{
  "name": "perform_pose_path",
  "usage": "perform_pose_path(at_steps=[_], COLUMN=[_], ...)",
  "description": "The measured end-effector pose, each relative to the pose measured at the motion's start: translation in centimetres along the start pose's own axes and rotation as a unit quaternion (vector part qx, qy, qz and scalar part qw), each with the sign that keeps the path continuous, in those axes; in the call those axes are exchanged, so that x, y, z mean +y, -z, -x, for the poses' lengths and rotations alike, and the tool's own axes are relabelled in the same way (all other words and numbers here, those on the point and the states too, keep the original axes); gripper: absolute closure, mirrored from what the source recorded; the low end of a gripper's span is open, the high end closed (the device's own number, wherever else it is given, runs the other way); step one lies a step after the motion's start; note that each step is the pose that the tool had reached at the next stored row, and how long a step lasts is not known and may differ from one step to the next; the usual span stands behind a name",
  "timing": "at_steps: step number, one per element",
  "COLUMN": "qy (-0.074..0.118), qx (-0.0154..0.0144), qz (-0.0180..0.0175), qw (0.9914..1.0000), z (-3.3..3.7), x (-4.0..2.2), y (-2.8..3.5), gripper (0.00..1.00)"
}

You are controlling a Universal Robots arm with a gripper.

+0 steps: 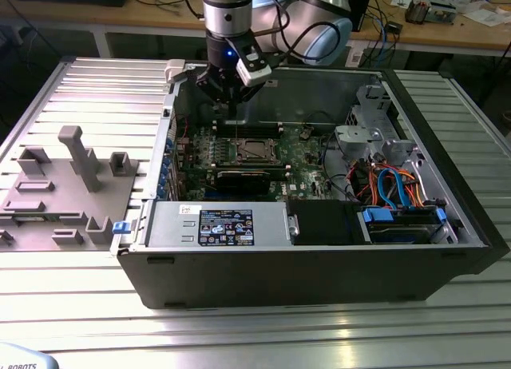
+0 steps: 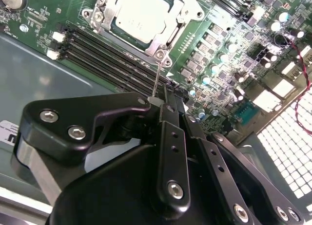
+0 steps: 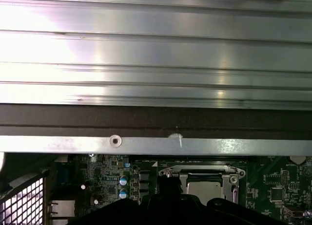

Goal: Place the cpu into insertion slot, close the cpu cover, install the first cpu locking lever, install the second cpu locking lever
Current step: 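Install the first cpu locking lever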

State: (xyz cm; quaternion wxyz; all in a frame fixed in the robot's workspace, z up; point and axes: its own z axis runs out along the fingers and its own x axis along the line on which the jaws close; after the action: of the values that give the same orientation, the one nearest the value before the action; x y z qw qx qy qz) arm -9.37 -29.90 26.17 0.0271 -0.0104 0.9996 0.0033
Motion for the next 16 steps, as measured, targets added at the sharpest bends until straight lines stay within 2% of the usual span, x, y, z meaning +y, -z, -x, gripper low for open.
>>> perform_pose_path(at_steps=[16], qy=[0.0], qx=[0.0], qz=[0.0], qw=[1.0], z=[0.57], x=[-0.01], y=[-0.06], gripper=[0.89])
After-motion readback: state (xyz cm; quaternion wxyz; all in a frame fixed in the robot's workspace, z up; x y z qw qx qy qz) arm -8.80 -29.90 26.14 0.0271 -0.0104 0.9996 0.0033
